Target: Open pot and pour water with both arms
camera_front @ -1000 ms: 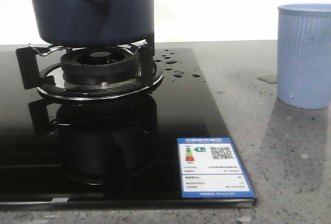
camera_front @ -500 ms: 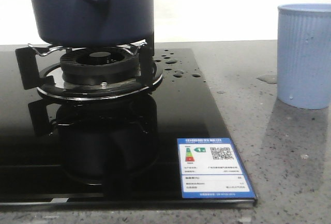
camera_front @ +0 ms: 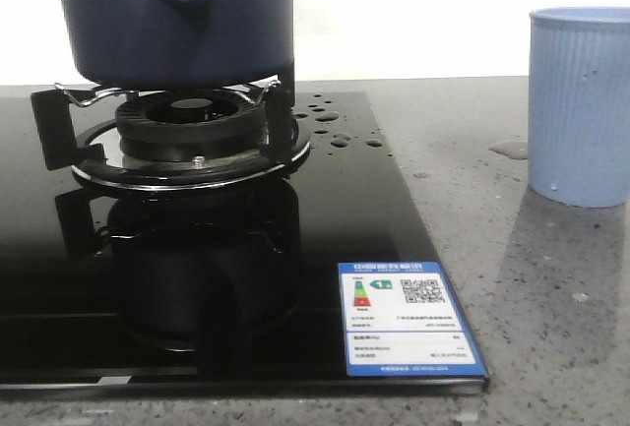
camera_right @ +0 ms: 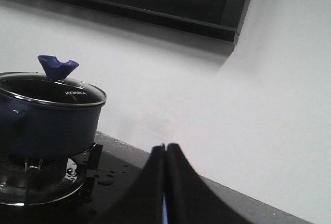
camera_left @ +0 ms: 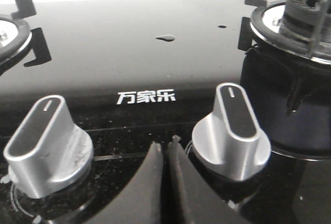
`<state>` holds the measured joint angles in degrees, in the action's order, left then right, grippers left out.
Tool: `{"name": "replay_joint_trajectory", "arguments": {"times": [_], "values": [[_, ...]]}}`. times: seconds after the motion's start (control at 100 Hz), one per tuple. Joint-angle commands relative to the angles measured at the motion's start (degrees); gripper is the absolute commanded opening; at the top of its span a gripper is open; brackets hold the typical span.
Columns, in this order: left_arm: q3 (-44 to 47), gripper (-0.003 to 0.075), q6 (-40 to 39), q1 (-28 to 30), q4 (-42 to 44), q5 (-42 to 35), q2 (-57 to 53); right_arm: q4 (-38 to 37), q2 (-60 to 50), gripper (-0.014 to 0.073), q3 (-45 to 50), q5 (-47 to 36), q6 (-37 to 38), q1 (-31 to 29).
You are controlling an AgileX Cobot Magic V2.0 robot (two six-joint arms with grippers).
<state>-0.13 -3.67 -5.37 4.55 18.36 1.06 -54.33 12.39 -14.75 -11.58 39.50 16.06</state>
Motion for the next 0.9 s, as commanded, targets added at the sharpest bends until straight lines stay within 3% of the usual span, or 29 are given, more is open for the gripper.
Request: {"name": "replay_joint_trajectory", "arguments": {"times": [0.0,0.64,0.81,0.89], "values": [[2.35,-0.002,-0.75,0.16,0.18,-3.85,1.15,0.15,0.52,-0.0066,-1.58,-2.54,-0.05,-0.28],[2.35,-0.0019,-0.75,0.16,0.18,-3.85,1.15,0.15,0.52,-0.0066,-1.44,-2.2,-0.05,-0.28],[2.35,-0.0019,-0.75,0.16,0.18,-3.85,1.15,0.15,0.39,-0.0066,0.98,8.23,-0.05,-0.28],[2.35,-0.002,-0.75,0.16,0.18,-3.85,1.15,3.96,-0.51,-0.0066,2.93,10.76,-0.41,-0.7]]}}
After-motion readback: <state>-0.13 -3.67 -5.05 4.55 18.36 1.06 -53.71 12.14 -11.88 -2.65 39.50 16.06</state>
